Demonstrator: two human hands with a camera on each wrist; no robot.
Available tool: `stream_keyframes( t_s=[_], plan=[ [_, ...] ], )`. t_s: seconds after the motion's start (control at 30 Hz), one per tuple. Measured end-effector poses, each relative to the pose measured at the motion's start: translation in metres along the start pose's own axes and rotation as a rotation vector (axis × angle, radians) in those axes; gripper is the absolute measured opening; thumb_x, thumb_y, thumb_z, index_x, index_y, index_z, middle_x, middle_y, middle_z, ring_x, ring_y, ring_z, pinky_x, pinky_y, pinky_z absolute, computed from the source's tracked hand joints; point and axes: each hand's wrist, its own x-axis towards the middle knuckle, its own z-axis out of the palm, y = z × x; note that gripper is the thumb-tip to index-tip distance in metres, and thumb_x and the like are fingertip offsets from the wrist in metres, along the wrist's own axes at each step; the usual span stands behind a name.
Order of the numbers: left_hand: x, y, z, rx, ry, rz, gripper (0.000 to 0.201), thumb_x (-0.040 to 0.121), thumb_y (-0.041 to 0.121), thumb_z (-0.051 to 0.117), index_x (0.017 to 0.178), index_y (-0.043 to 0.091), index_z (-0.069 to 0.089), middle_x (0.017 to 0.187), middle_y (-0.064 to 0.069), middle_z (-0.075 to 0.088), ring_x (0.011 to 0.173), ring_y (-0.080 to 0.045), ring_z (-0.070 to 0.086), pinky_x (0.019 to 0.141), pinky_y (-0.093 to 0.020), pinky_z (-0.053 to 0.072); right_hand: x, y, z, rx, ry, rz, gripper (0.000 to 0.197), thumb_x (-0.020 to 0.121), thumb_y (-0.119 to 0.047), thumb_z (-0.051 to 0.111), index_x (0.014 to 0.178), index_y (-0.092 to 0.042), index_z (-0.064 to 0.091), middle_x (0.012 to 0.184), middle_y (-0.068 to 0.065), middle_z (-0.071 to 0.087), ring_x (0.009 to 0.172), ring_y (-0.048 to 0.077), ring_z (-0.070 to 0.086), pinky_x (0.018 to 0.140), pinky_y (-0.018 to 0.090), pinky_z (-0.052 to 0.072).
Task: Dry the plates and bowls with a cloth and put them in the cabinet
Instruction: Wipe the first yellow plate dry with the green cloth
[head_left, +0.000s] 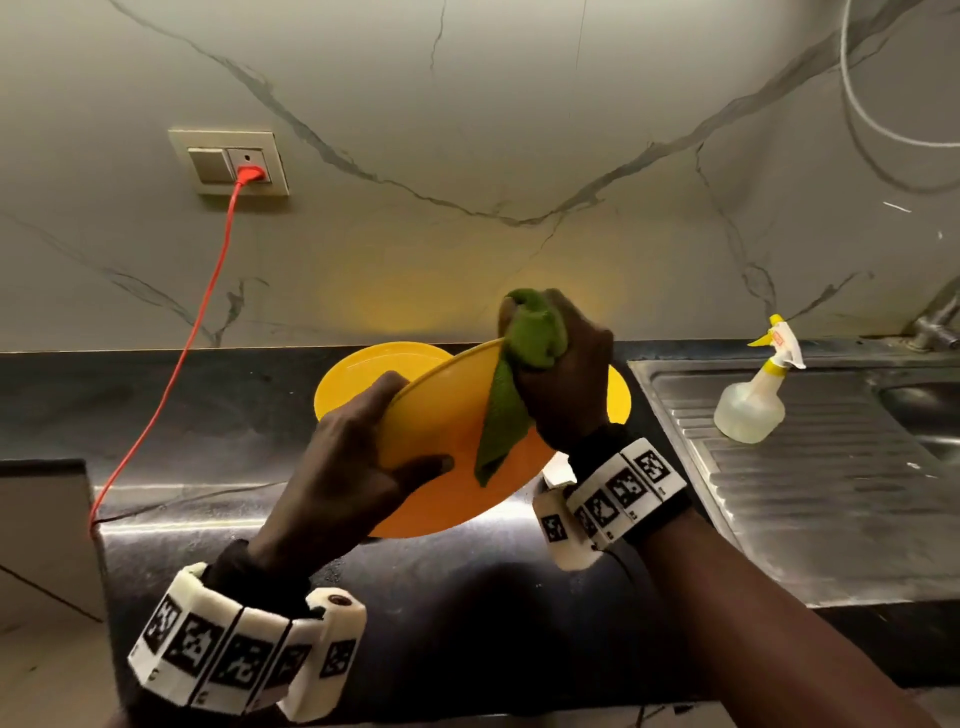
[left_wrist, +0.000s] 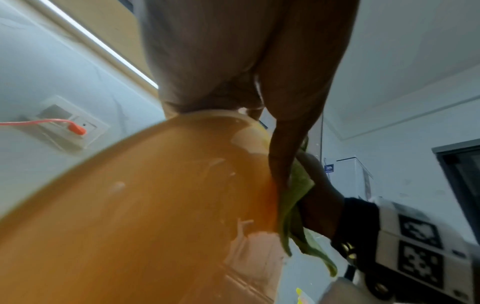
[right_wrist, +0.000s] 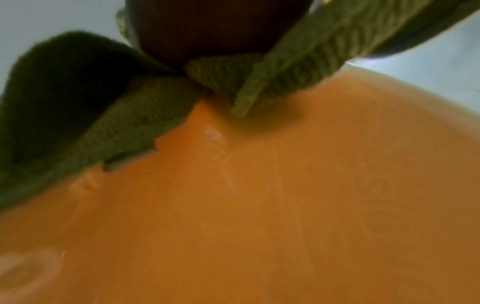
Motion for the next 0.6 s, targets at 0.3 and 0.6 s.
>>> stream_keyframes(
  t_s=[0.3, 0.6],
  plan=[
    [0.007, 0.008, 0.004, -0.005, 0.042, 0.092, 0.031, 0.072, 0.046, 0.069, 0.088, 0.022, 0.058, 0.06, 0.001, 0.057, 0.062, -0.02, 0.051, 0.051, -0.021, 0.036, -0.008, -0.026, 0.009, -0.155, -0.103, -0.204, 0.026, 0.076, -0.037, 0.064, 0.081, -0.011, 0.069, 0.063, 0.0, 0.062, 0.055, 0.02, 0.056, 0.052, 0.033, 0.043],
    [-0.009, -0.007, -0.003, -0.222, 0.096, -0.108, 0.04, 0.063, 0.059, 0.074, 0.086, 0.031, 0.058, 0.077, 0.0, 0.055, 0.065, -0.023, 0.052, 0.055, -0.048, 0.048, -0.003, 0.017, -0.001, 0.099, 0.142, 0.312, 0.028, 0.087, -0.051, 0.056, 0.072, -0.028, 0.06, 0.067, 0.001, 0.066, 0.063, 0.027, 0.063, 0.063, 0.05, 0.053]
  ],
)
